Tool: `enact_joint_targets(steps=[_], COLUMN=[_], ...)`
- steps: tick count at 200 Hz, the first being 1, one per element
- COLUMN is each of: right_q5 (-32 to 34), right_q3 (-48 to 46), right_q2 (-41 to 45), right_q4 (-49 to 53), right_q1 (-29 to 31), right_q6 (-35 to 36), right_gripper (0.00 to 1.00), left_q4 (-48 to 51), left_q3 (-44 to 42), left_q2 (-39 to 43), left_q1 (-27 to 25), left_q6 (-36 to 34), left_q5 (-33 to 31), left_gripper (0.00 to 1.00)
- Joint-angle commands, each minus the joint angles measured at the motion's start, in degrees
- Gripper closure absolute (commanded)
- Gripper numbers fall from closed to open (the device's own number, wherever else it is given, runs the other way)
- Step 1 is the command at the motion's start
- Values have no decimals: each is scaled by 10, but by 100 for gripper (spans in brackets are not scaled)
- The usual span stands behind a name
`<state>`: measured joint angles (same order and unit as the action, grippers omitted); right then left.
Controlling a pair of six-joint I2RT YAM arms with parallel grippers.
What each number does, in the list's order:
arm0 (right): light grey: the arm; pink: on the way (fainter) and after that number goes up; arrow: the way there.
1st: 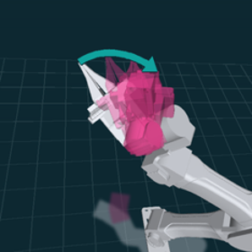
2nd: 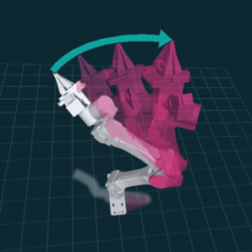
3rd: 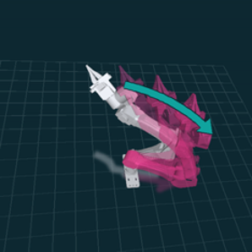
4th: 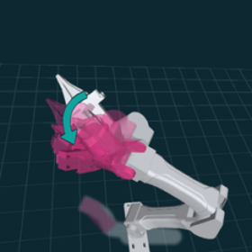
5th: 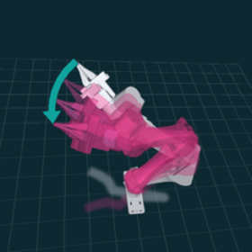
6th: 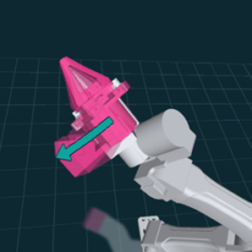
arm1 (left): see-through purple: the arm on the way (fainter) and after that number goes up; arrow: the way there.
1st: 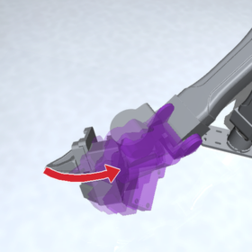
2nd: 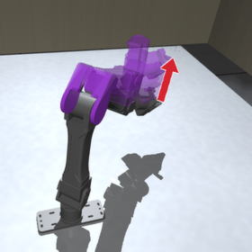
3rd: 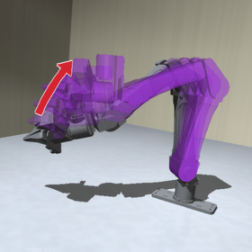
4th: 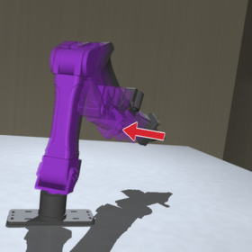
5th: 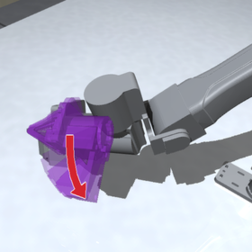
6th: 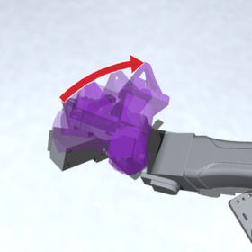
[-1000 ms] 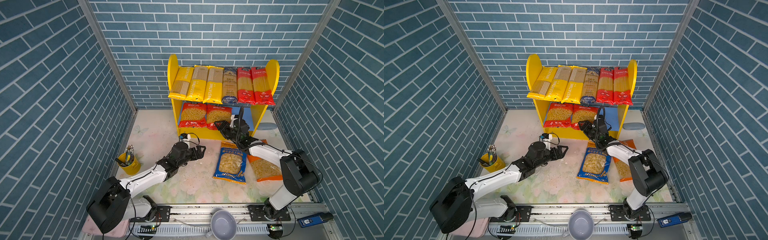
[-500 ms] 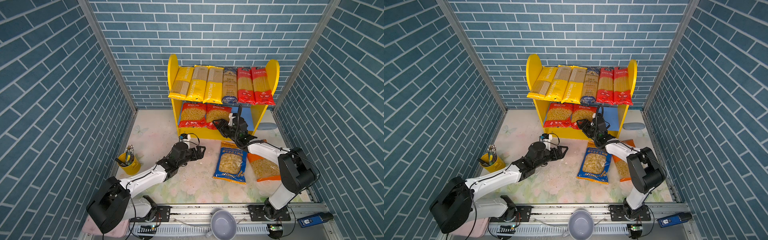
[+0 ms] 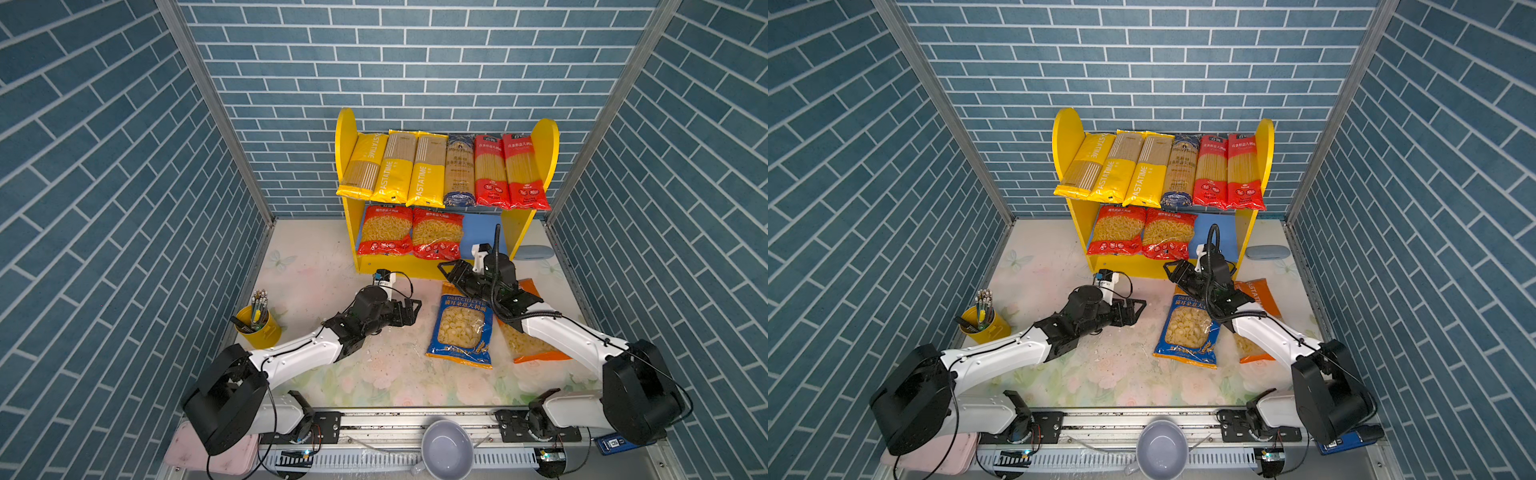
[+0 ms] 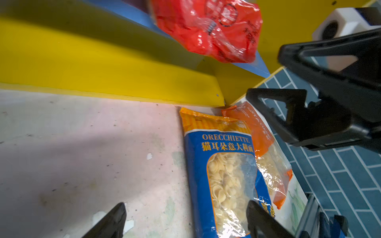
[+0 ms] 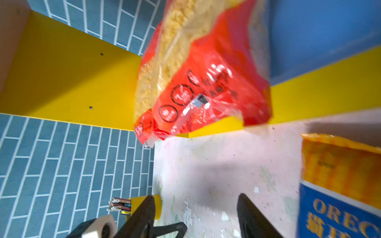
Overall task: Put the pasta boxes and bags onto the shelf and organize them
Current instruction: 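Release the bag with the right gripper and move both grippers to the orecchiette bag, then grasp the blue orecchiette bag with both grippers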
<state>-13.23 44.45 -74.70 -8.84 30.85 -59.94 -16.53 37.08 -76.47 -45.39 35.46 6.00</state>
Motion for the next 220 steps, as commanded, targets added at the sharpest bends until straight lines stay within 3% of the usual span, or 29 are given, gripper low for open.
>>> enact_joint_targets(steps=[1,47,80,149,174,220], right_q5=[55,127,152,85,42,65], right_q3=[-14,-48,-59,-95,-88,-19], right_q2=[46,161,202,117,62,-69], right_q4=[194,426,503,382,330,292], right_q1=[1,-40,-58,-64,-45,55], right_q6=[63,130,138,132,134,138], right_gripper=[38,37,34,35,44,62], left_q4=[24,26,27,33,32,18], left_q3=[27,67,82,67,55,37], left_q2=[-24,-83,-104,-83,-73,-48], left_q1=[-32,-72,-90,-95,-95,-95], left_q6=[-63,-83,-86,-84,-84,-81], left_q5=[-20,-26,-28,-49,-58,-76], left_gripper=[8,8,8,8,8,8])
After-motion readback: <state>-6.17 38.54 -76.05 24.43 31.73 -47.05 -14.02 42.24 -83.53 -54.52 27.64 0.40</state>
